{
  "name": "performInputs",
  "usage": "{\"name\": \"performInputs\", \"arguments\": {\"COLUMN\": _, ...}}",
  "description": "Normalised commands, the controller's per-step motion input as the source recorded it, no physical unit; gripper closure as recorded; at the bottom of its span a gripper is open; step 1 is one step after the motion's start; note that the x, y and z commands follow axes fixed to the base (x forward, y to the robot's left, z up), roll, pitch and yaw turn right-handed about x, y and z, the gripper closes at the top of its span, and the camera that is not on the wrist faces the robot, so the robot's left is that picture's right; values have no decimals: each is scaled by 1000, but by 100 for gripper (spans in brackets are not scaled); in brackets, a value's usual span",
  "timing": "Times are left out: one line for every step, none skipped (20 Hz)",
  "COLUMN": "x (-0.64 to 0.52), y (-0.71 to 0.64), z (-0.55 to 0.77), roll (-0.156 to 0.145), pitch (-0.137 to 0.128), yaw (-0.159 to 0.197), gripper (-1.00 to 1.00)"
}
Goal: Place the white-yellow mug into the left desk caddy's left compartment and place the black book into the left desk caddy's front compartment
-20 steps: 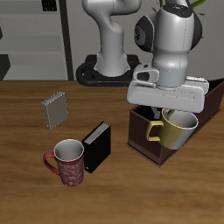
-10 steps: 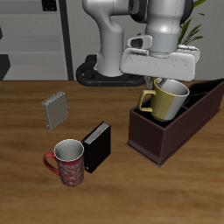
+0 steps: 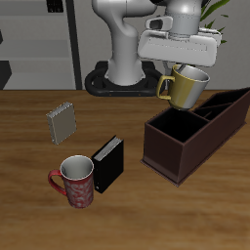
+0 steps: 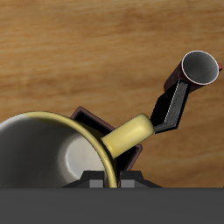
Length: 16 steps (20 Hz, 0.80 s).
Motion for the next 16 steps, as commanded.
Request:
{"name": "performInputs", "arguments": {"x": -726, "y": 88, "z": 226, "roll": -27, "pitch": -105, "yaw": 35, "gripper": 100}}
{"name": "performInputs", "arguments": {"x": -548, "y": 139, "z": 189, "roll": 58, "pitch": -96, "yaw": 5, "gripper": 100}}
{"name": "performInputs", "arguments": {"x": -441, "y": 117, "z": 94, "roll": 66, "pitch": -33, "yaw": -28, "gripper": 100}}
{"name": "performInputs", "arguments": {"x": -721, "y": 155, "z": 164, "roll": 51, "pitch": 1, "yaw": -36, "gripper": 100}}
{"name": "performInputs", "arguments": {"x": -647, "y": 203, "z": 167, "roll": 46, "pitch": -54, "yaw": 32, "gripper": 100}}
{"name": "performInputs", "arguments": {"x": -277, "y": 164, "z": 46, "roll": 79, "pitch": -16, "yaw": 4, "gripper": 100}}
{"name": "performInputs", "arguments": {"x": -532, "y": 127, "z": 129, "roll": 46, "pitch": 25, "yaw": -25, "gripper": 100}}
{"name": "performInputs", "arguments": {"x": -550, "y": 256, "z": 162, "roll": 16, "pitch": 1, "yaw": -22, "gripper": 100}}
{"name": "performInputs", "arguments": {"x": -1078, "y": 357, "z": 349, "roll": 68, "pitch": -90, "yaw": 65, "gripper": 100}}
{"name": "performInputs", "arguments": {"x": 0, "y": 0, "z": 0, "roll": 0, "pitch": 0, "yaw": 0, "gripper": 100}}
{"name": "performInputs", "arguments": {"x": -820, "y": 567, "z": 339, "roll": 149, "pitch": -120, "yaw": 101, "gripper": 100}}
{"name": "performInputs", "arguments": {"x": -844, "y": 78, "z": 198, "roll": -99, "pitch": -88, "yaw": -53, "gripper": 100}}
{"name": "performInputs", "arguments": {"x": -233, "y": 150, "z": 47, "roll": 59, "pitch": 7, "yaw": -57, "gripper": 100}}
{"name": "performInputs", "arguments": {"x": -449, "y": 233, "z": 0, "roll": 46, "pitch": -38, "yaw": 9, "gripper": 100}}
{"name": "performInputs", "arguments": {"x": -258, "y": 252, "z": -85, "roll": 42, "pitch": -15, "yaw": 45, "gripper": 100}}
{"name": "performInputs", "arguments": {"x": -118, "y": 158, "z": -72, "roll": -7, "pitch": -2, "yaw": 61, "gripper": 100}}
